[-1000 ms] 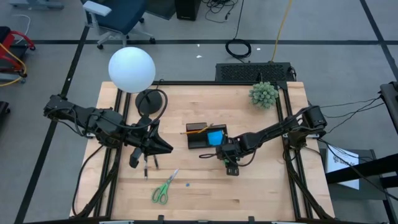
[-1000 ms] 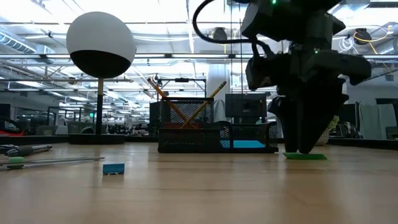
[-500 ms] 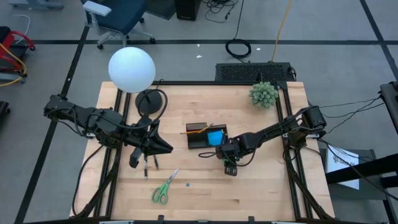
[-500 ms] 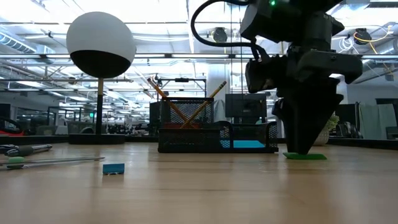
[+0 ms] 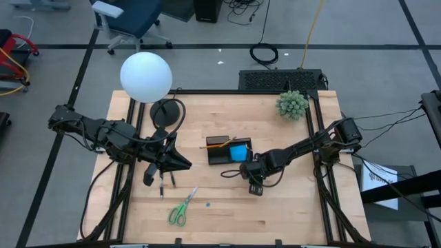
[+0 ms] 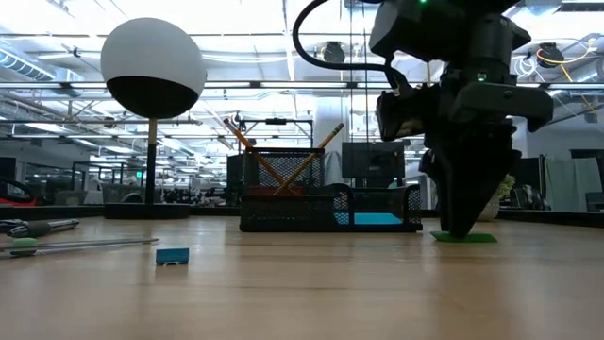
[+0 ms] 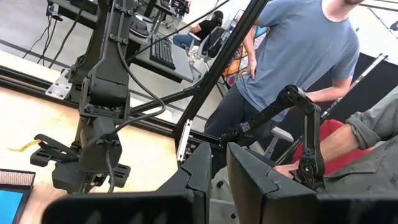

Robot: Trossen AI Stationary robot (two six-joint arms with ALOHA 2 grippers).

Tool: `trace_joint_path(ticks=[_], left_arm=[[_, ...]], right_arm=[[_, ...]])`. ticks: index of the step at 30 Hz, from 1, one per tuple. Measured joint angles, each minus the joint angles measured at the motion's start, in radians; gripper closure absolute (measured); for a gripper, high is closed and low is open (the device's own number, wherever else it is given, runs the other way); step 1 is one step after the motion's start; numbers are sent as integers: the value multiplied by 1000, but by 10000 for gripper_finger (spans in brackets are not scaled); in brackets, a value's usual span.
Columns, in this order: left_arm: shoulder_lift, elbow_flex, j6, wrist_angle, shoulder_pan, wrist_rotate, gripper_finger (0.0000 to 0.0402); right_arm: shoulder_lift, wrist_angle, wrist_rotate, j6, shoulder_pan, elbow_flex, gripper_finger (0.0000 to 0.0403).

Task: Pick and place office supplies into organizer
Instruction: Put the green eraser into the desk organizer

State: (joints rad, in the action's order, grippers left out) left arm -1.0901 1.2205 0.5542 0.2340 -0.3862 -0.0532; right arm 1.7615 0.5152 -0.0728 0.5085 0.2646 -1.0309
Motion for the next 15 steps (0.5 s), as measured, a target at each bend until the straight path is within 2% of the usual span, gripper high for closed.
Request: trace_joint_path(ticks=[7, 15], left_arm=[[0, 0, 0, 0, 0, 0, 355], [0, 0, 0, 0, 0, 0, 355]], right_arm=[[38, 10, 10, 39, 24, -1, 298], [47, 4, 2, 60, 24, 0, 336]])
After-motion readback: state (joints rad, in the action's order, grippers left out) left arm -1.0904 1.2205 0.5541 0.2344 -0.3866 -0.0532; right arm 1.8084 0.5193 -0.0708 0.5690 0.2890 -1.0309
